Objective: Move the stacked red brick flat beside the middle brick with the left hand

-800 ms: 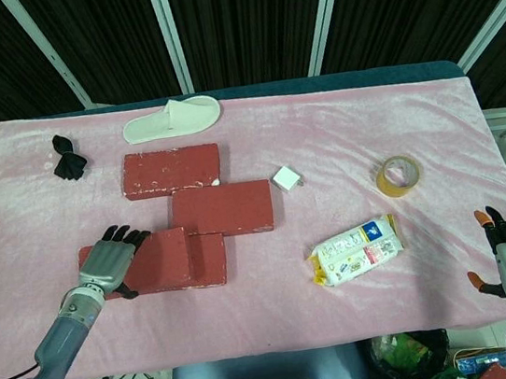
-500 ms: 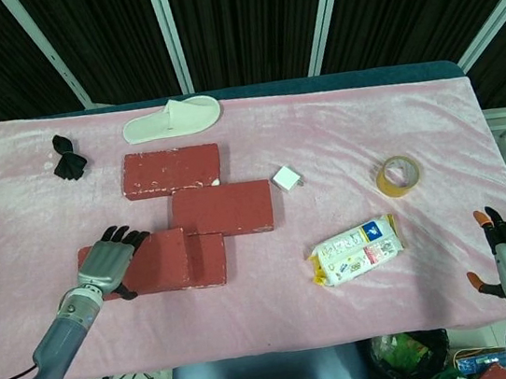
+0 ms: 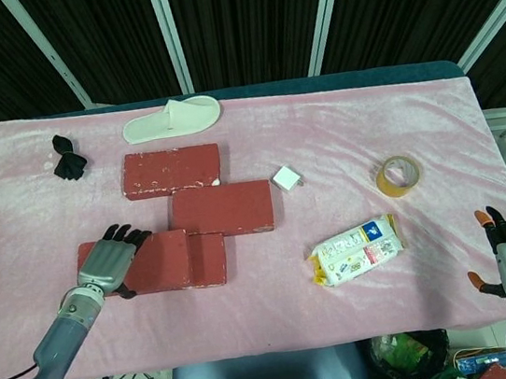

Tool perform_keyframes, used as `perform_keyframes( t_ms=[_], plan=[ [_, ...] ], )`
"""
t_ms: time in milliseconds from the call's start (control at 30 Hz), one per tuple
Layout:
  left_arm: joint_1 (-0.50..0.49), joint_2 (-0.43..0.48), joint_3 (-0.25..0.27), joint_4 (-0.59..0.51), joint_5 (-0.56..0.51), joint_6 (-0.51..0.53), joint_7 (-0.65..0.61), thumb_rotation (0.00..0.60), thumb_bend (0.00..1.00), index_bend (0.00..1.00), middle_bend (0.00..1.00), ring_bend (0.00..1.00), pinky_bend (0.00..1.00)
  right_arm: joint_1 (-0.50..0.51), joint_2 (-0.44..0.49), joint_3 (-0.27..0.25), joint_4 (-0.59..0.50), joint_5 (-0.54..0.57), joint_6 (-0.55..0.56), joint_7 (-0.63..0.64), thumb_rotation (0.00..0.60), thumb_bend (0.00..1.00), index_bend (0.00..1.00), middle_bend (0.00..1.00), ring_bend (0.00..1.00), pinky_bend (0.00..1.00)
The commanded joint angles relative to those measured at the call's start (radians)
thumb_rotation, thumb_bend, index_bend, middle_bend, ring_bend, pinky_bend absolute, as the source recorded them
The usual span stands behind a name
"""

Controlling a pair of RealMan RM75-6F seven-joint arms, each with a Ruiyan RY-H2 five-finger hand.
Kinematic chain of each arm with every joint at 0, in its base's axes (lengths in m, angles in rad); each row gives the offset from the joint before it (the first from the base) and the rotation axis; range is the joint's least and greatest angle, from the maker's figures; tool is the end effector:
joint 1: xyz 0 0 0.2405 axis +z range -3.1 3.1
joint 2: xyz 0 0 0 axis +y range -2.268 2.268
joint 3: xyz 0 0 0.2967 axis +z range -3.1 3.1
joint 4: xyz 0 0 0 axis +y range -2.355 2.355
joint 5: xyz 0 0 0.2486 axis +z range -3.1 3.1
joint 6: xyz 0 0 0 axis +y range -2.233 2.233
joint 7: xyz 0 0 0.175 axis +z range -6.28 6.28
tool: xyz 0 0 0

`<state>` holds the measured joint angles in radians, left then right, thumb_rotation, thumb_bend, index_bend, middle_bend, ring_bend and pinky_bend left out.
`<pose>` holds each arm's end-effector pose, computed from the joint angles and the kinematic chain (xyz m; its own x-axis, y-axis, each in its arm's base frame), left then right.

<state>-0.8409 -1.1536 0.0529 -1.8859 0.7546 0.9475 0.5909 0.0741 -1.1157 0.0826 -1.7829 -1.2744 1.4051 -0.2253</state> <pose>-0.2166 0.3589 0.0181 0.6287 0.4540 0.6314 0.7757 -0.3088 -0.5504 -0.3609 -0.2151 0.1268 0.4087 -0.1079 0.9063 -0.8875 0.1848 0.4222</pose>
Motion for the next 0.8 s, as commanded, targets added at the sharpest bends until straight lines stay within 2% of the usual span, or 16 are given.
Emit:
perform_keyframes(
  t_ms=[33, 333, 500, 600, 800],
  plan=[
    [-0.001, -0.001, 0.0, 0.002, -0.002, -0.004, 0.0, 0.6, 0.05, 0.23, 0.2, 0.0, 0.0, 0.0, 0.0, 0.0, 0.0, 0.0, 0.0, 0.0, 0.6, 0.16, 0.08, 0.01, 0.13, 0.2],
    [-0.005, 0.007, 0.001, 0.016, 0.008, -0.042, -0.022, 0.6, 0.06, 0.23, 0.2, 0.0, 0.0, -0.001, 0.0, 0.001, 0.0, 0.0, 0.003, 0.001, 0.6, 0.16, 0.08, 0.01, 0.13, 0.2],
    [0.004, 0.013, -0.011, 0.037, 0.053, -0.037, -0.053, 0.6, 0.07, 0.24, 0.2, 0.0, 0.0, 0.0, 0.0, 0.001, 0.0, 0.0, 0.002, 0.0, 0.6, 0.16, 0.08, 0.01, 0.13, 0.2],
    [0.017, 0.017, -0.034, 0.077, 0.102, -0.02, -0.098, 0.6, 0.07, 0.24, 0.2, 0.0, 0.0, -0.001, 0.0, 0.0, -0.001, 0.0, 0.001, 0.0, 0.6, 0.15, 0.08, 0.01, 0.13, 0.2],
    [-0.008, 0.085, -0.086, 0.146, 0.123, -0.121, -0.206, 0.6, 0.07, 0.24, 0.2, 0.0, 0.0, -0.001, 0.0, 0.0, -0.001, 0.003, 0.0, 0.0, 0.6, 0.16, 0.08, 0.01, 0.13, 0.2]
  ],
)
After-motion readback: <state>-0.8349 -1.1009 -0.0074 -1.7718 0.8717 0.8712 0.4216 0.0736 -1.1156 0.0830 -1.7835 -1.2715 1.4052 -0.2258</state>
